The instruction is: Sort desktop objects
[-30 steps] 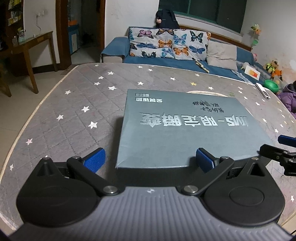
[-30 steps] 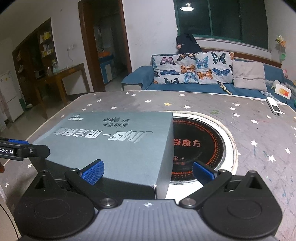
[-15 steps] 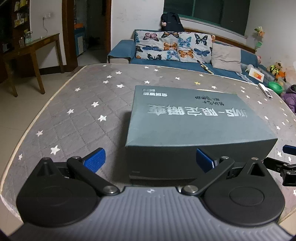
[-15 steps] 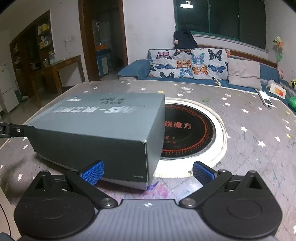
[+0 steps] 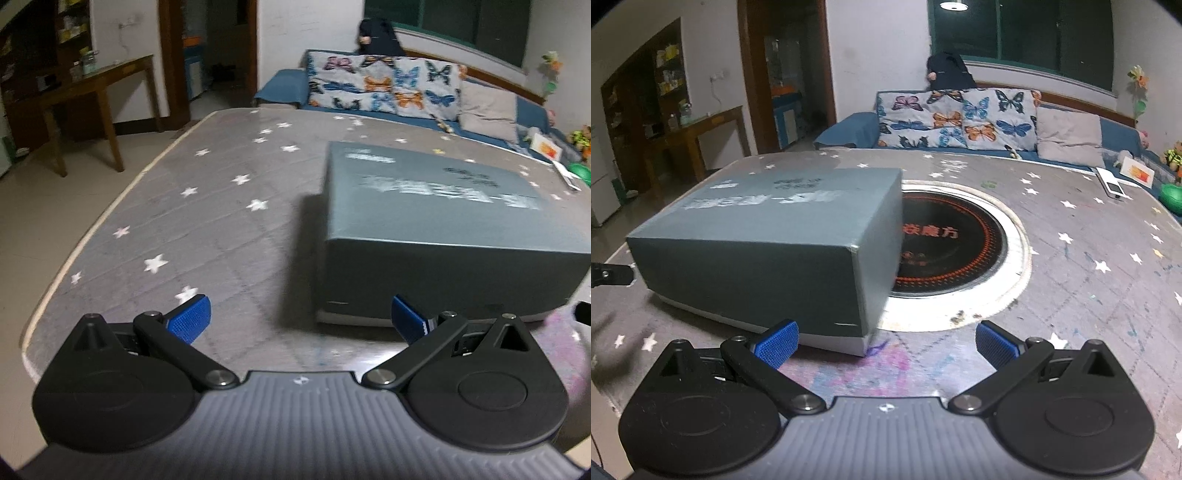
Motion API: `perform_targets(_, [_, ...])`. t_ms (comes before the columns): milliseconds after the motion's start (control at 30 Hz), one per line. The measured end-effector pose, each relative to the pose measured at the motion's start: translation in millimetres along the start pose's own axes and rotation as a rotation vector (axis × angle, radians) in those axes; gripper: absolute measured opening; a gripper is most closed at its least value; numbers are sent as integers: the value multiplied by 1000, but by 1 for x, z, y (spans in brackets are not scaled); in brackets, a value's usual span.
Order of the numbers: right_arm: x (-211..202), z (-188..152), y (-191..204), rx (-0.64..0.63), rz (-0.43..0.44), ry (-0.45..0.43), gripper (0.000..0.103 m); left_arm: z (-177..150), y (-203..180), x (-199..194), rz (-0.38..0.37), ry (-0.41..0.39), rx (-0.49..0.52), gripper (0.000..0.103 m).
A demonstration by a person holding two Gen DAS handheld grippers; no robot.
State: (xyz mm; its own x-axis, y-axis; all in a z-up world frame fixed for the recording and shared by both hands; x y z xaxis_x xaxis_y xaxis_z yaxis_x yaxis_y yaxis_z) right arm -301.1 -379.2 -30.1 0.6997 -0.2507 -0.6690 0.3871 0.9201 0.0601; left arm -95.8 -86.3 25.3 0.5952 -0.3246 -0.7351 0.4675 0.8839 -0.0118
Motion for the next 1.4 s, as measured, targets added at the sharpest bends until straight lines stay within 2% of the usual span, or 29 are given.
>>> perform_targets(267, [11,-4,-17,-10,-28,11,103,1,47,13,123,-11,-68,103])
perform_targets(600, [26,-4,-56,20,-73,15,103,7,118,24,317,-50,-190,103])
perform_targets(800, [32,-1,-72,-13,-69,14,103,7,145,33,352,-69,-251,103])
perform_targets(1000, [34,4,-86,-91,-70,17,103,5,165,50,364,-49,-314,103])
perform_targets(1400, [51,13,-107,-196,30,24,103,11,172,79,361,-42,-326,103])
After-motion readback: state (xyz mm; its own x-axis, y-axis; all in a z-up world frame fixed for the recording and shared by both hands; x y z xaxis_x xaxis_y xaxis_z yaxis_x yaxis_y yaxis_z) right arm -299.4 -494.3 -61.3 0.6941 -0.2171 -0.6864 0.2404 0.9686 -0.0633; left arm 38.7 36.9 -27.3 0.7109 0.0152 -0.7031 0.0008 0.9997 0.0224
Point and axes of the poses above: each gripper's, at about its wrist camera, not at the fingertips, and x roughly the way its jaws point, y to its left, z to its top, the point moved 8 cm from there along x, roughly the way its jaws point, and after that the axes turned 4 degrees about y, right-handed, at the moved point
